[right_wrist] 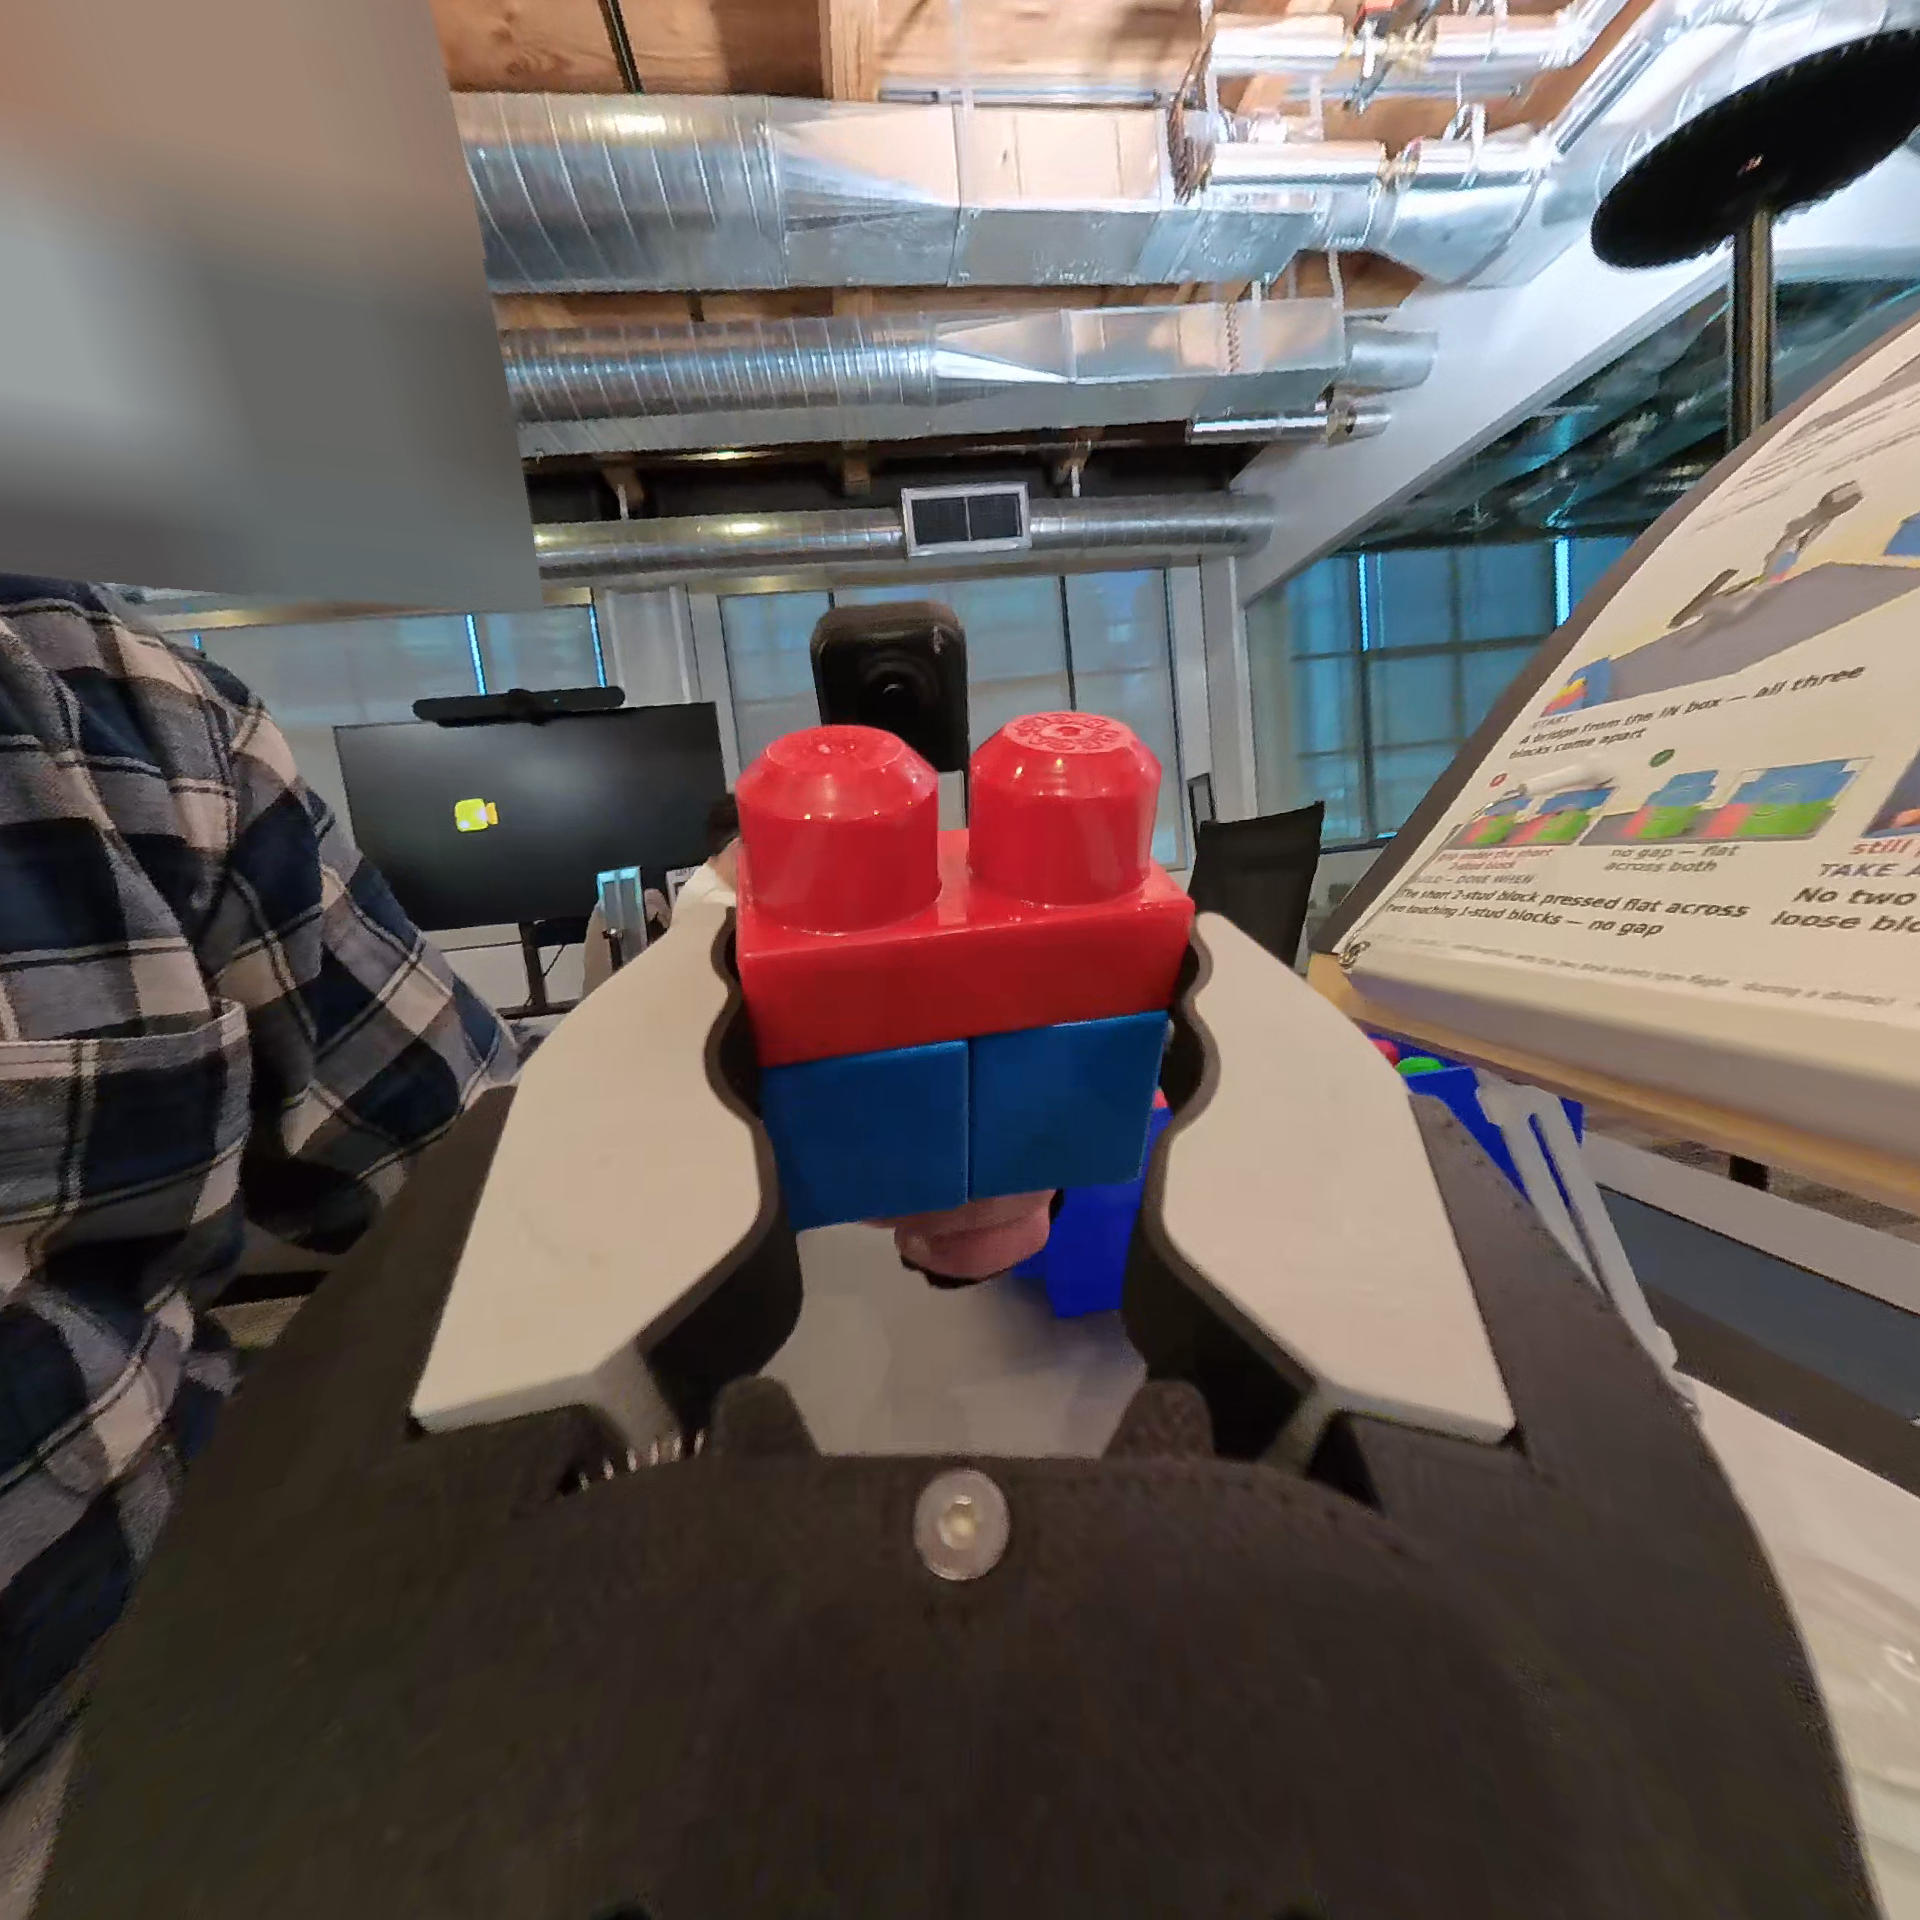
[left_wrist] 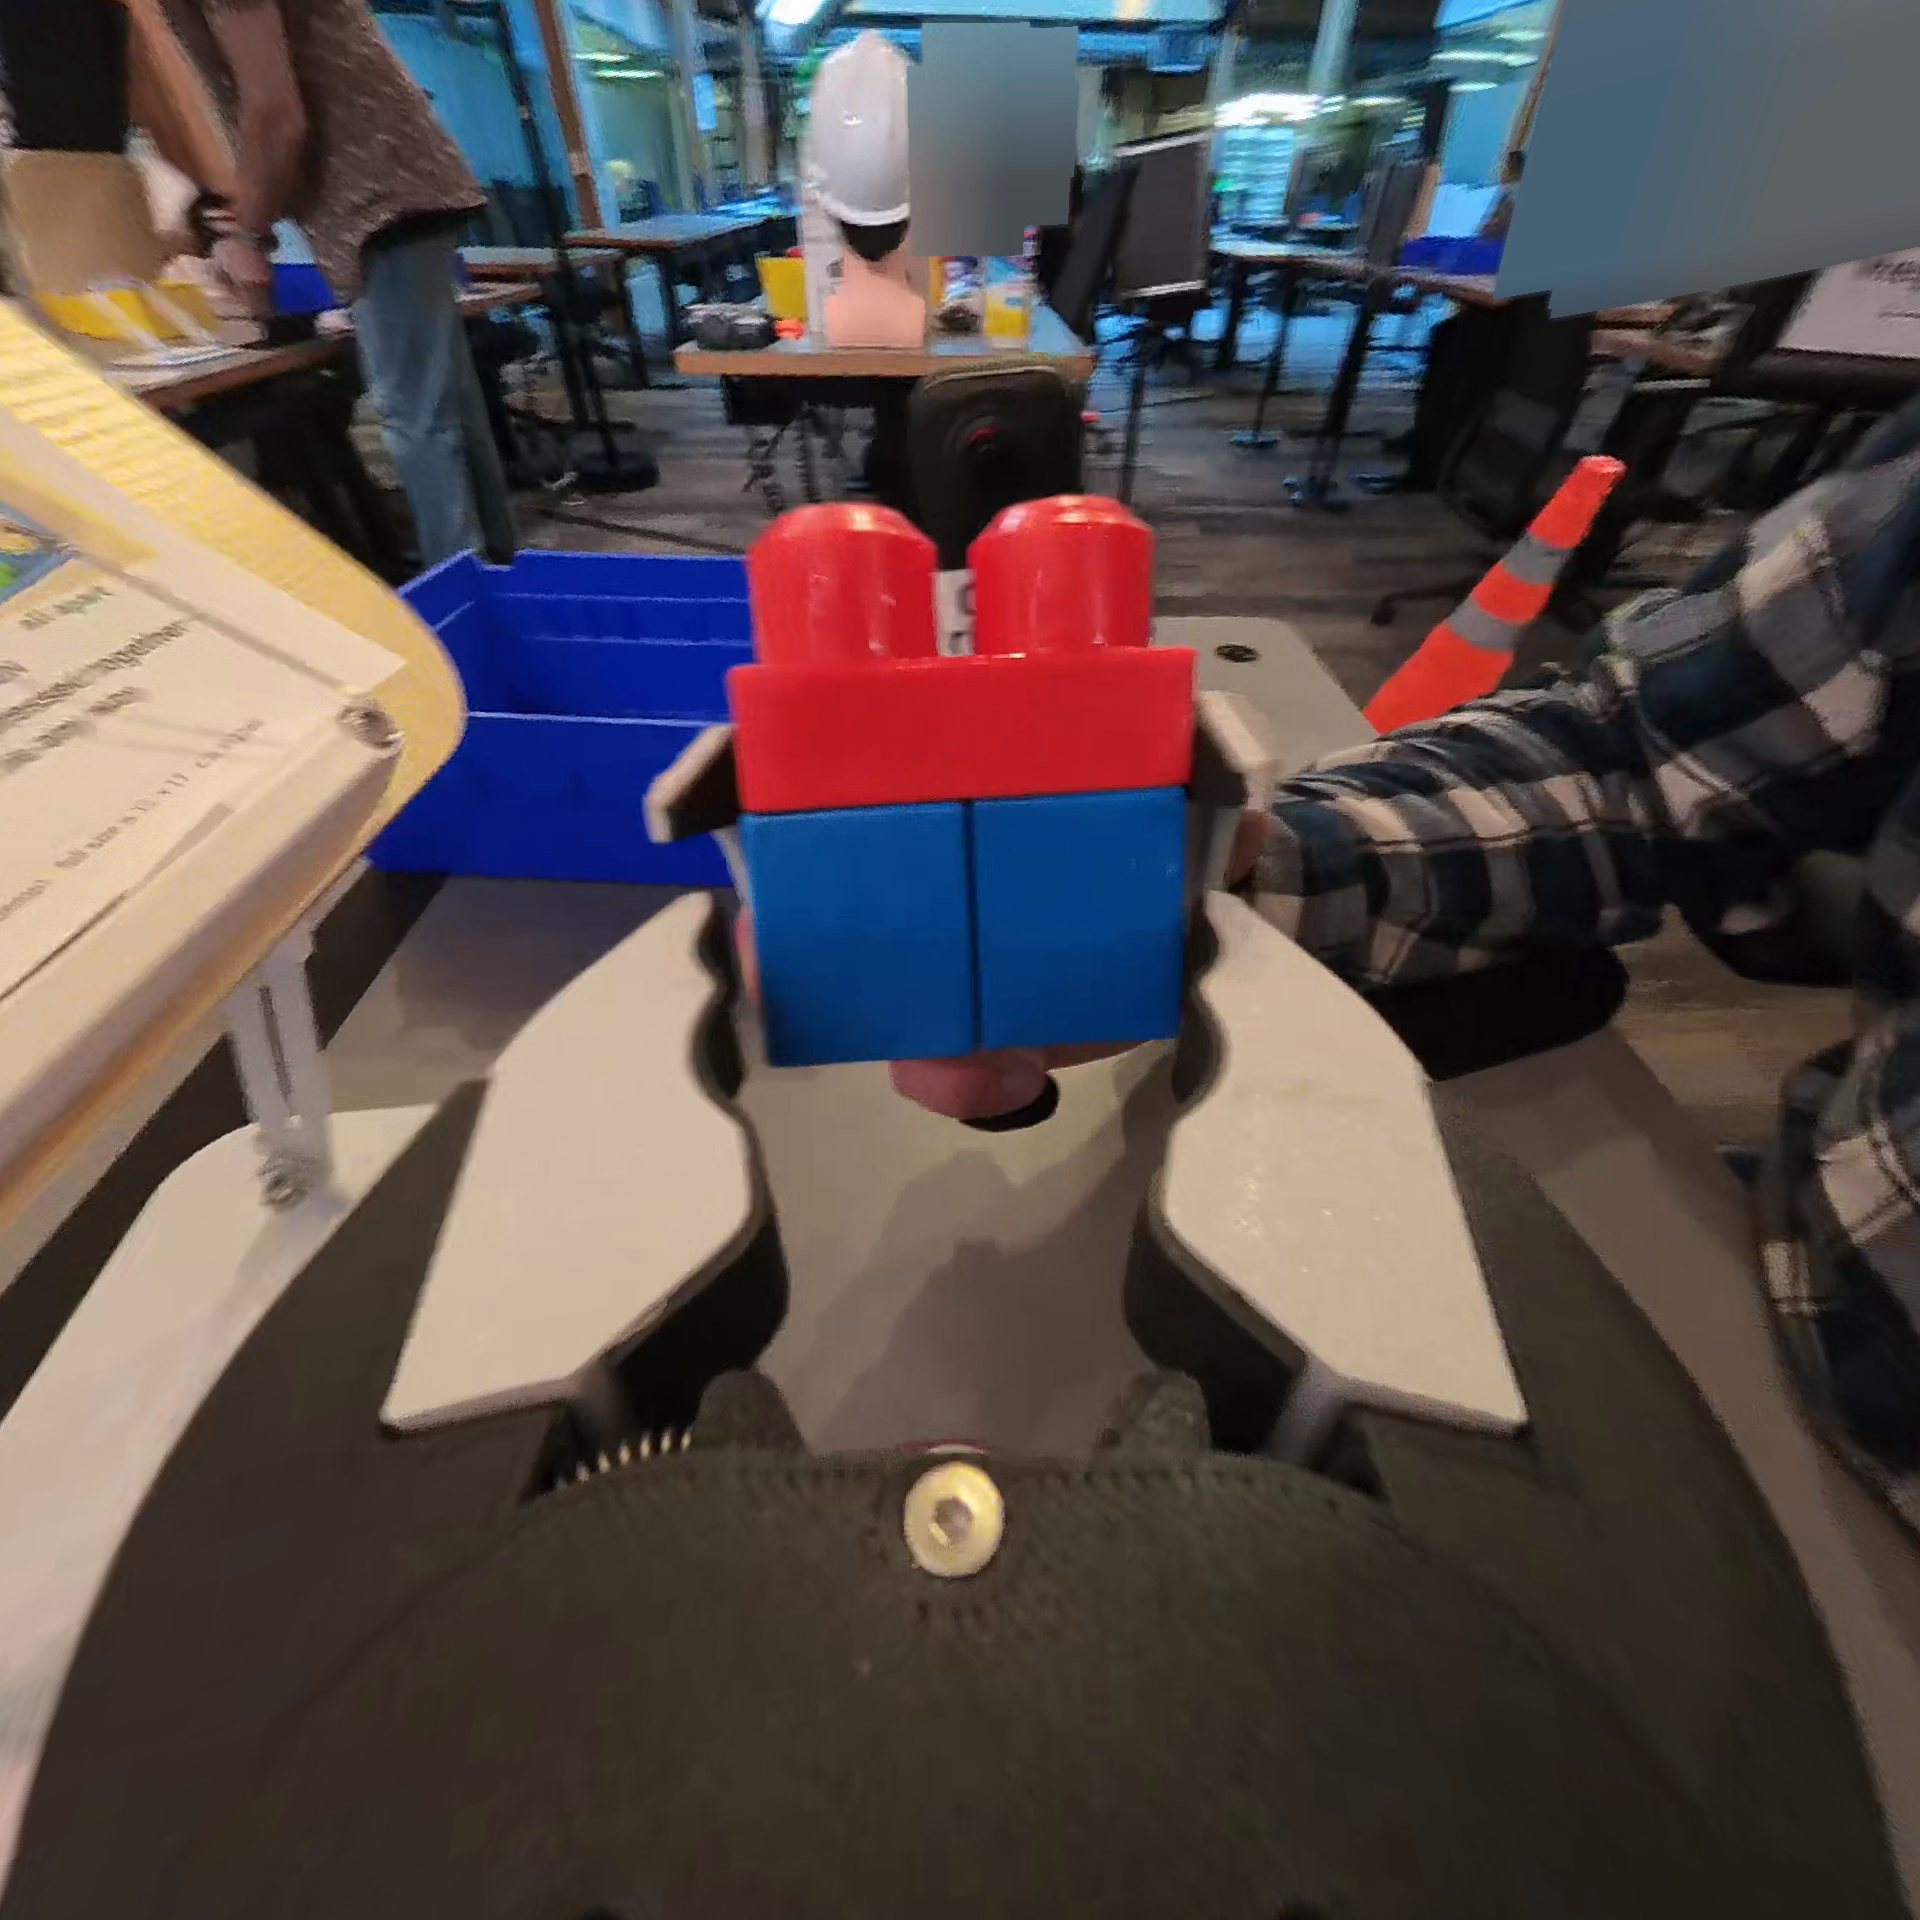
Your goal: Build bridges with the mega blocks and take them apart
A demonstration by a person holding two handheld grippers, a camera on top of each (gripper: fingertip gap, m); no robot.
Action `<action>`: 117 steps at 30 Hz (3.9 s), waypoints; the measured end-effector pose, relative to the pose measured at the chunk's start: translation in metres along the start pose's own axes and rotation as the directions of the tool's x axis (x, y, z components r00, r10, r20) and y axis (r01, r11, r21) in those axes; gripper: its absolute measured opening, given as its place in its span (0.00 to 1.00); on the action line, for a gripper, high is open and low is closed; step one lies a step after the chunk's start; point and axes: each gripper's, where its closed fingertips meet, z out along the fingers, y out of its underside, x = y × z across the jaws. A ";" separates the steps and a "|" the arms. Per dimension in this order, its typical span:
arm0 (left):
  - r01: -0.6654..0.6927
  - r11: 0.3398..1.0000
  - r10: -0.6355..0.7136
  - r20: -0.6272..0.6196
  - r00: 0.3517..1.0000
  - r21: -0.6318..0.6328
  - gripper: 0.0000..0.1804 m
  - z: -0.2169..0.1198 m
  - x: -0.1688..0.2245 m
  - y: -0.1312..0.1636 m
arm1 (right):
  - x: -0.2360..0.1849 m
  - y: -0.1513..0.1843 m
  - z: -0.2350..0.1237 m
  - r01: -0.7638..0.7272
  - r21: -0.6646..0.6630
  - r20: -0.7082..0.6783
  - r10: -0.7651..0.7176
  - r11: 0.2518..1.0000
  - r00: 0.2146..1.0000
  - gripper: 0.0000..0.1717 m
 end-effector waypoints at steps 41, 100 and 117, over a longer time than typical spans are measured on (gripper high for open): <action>-0.413 0.558 0.764 0.252 0.594 -0.719 0.41 -0.039 -0.057 0.041 | 0.042 0.038 -0.018 -0.338 -0.330 -0.289 0.247 0.881 0.925 0.18; -0.661 0.717 0.696 0.189 0.692 -0.219 0.42 -0.032 -0.006 -0.001 | 0.008 0.020 -0.013 -0.640 -0.236 0.078 0.671 0.731 0.738 0.20; -0.652 0.719 0.694 0.206 0.690 -0.241 0.48 -0.017 -0.007 0.005 | 0.006 0.020 -0.011 -0.626 -0.235 0.066 0.654 0.744 0.753 0.19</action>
